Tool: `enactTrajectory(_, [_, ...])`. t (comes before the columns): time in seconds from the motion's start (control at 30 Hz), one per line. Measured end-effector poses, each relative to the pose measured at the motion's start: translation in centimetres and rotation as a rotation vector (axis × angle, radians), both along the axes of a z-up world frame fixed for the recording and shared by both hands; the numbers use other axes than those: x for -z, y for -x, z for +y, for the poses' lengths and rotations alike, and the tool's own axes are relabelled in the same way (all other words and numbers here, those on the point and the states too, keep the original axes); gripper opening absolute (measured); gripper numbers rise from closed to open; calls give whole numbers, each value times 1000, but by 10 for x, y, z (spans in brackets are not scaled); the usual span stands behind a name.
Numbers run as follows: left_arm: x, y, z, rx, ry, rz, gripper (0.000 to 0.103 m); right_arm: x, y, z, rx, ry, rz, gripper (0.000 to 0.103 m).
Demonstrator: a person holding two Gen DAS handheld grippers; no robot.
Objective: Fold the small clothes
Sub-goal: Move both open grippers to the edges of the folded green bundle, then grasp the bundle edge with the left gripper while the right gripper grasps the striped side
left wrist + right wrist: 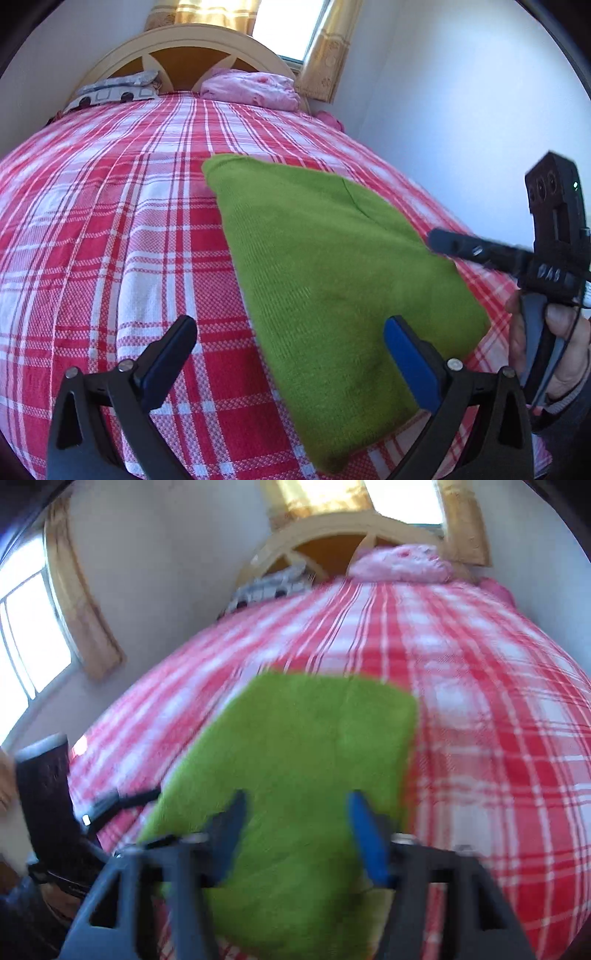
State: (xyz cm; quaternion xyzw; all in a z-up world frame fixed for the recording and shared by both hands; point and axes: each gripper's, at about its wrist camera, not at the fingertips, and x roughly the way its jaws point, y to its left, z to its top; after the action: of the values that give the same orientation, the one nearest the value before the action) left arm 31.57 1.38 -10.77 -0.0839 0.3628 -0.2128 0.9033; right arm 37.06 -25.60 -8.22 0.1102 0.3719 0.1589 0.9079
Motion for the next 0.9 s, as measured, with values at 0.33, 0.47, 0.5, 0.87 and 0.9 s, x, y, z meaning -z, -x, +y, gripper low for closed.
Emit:
enactTrajectory(0.33, [14, -20, -1, 47, 99, 111, 100, 48, -71, -57, 93, -247, 228, 85])
enactTrajectory(0.47, [17, -25, -12, 98, 85, 124, 93, 57, -87, -61, 81, -322, 230, 85])
enactTrajectory(0.5, [16, -24, -13, 102, 83, 124, 93, 59, -90, -61, 73, -329, 234, 84])
enactTrajectory(0.87, [17, -23, -28, 145, 50, 116, 78, 77, -117, -47, -11, -329, 248, 49])
enactTrajectory(0.9, [17, -23, -29, 148, 46, 115, 74, 78, -117, -47, -18, -338, 252, 45])
